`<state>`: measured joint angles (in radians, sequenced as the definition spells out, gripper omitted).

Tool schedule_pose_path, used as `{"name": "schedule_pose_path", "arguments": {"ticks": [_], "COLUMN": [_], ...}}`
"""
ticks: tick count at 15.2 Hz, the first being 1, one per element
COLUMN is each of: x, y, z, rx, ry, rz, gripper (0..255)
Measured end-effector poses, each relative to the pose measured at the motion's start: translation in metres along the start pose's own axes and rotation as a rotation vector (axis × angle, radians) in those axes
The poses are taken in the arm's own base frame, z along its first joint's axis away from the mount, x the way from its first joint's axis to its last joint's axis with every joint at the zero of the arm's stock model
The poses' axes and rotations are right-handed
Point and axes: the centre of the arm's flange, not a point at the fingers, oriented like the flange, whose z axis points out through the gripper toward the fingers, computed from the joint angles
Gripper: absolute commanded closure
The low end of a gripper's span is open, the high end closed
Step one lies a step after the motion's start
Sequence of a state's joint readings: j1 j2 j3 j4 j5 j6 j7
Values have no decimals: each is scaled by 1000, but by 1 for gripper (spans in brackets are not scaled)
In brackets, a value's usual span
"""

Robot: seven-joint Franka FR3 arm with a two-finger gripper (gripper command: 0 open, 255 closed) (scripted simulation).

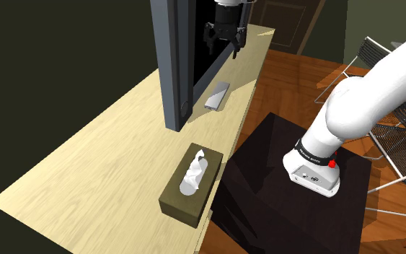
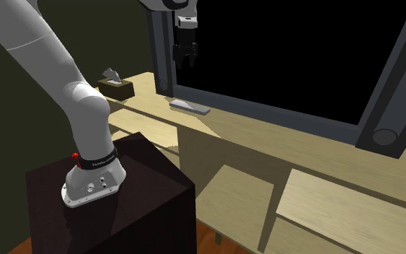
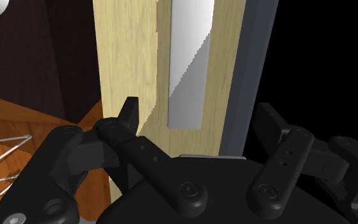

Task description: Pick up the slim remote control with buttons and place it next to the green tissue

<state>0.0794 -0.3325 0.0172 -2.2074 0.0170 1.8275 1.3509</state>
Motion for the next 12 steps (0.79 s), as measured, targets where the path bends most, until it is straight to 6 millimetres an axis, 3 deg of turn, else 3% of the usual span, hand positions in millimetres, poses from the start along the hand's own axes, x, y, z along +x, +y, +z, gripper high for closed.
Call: {"name": "schedule_pose_path", "arguments": {"ticks": [10,12], "x": [13,14], "y": [1,-1], "z": [128,142], "rx": [29,38], "ry": [4,6], "rz": [-3,-4], "gripper": [0,0]}}
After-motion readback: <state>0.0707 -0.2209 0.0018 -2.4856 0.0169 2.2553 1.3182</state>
